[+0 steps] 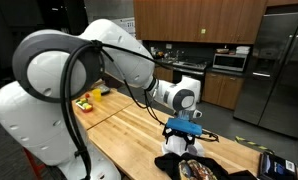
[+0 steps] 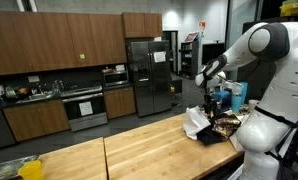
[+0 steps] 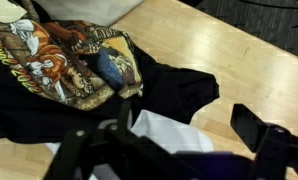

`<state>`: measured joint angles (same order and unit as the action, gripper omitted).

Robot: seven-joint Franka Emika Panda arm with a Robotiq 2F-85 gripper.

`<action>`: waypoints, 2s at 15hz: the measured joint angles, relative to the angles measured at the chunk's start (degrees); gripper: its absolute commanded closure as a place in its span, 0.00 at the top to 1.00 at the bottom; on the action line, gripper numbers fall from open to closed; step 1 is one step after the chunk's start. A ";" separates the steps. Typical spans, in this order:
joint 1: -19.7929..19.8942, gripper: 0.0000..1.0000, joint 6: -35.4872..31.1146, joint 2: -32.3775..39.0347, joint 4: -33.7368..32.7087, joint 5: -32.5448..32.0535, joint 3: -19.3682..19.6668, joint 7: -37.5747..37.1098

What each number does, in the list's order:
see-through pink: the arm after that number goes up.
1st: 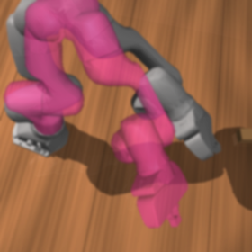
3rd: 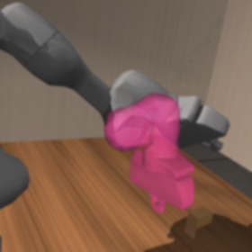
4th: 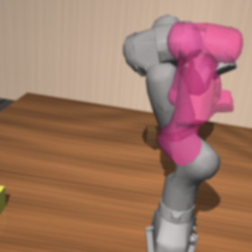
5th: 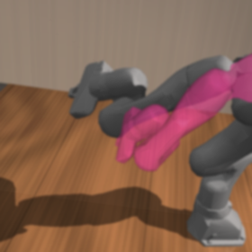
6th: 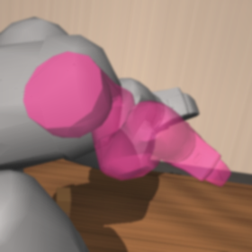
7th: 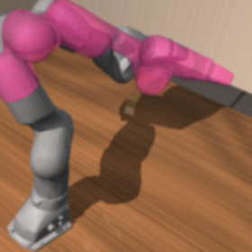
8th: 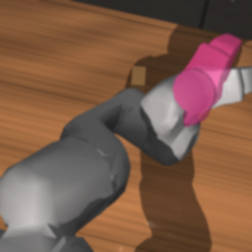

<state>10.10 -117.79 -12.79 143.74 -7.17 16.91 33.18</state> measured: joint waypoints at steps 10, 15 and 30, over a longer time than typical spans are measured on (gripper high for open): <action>-2.55 1.00 -9.52 -0.47 2.10 -10.45 -4.92 3.77; 3.37 1.00 -16.08 -0.47 8.43 -24.27 -2.57 0.80; 12.78 1.00 -27.07 -0.21 13.37 -37.18 5.69 -4.28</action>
<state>22.88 -144.86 -13.00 157.11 -44.35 22.59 28.90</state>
